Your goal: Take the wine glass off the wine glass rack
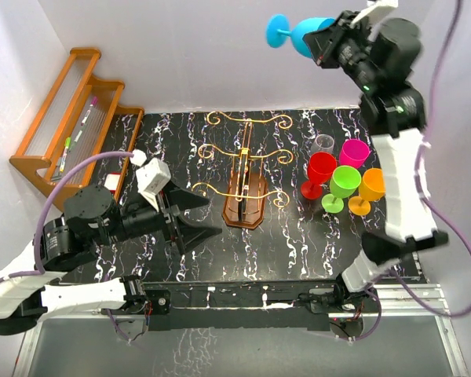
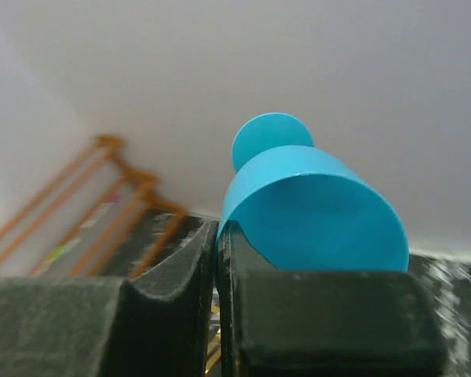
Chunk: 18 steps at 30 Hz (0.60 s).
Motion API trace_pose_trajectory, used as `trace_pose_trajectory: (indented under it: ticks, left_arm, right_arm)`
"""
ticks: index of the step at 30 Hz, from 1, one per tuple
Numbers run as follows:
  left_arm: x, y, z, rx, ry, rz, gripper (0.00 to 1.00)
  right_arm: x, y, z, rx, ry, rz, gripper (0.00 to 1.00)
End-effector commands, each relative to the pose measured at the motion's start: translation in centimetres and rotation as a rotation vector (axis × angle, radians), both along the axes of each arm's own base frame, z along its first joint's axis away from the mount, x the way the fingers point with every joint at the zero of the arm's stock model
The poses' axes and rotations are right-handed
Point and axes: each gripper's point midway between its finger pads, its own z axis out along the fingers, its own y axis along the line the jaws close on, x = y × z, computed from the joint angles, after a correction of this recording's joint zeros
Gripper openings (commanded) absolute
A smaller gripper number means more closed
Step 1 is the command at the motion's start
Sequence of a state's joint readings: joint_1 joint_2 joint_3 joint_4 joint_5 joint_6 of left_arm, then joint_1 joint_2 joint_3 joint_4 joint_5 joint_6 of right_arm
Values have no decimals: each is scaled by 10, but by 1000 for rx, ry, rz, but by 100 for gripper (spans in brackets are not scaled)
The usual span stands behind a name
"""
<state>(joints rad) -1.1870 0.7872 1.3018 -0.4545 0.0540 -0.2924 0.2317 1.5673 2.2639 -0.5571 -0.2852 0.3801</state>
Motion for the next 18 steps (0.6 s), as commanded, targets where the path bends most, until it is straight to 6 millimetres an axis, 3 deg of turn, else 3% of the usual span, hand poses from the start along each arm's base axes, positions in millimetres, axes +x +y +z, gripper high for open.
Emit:
trace_pose_trajectory:
  ticks: [1, 6, 11, 14, 18]
  left_arm:
    - [16, 2, 31, -34, -12, 91, 77]
    - [26, -7, 26, 12, -8, 123, 76]
    - [45, -10, 10, 93, 18, 223, 75]
    - [60, -8, 6, 127, 24, 303, 75]
    - [78, -1, 6, 154, 38, 429, 75]
  right_arm:
    - [100, -89, -122, -238, 343, -537, 8]
    - [141, -156, -197, -319, 535, -704, 8]
    - [142, -214, -290, -315, 821, -689, 8]
    - [137, -232, -321, -332, 907, -708, 8]
    - [133, -235, -349, -354, 979, -696, 8]
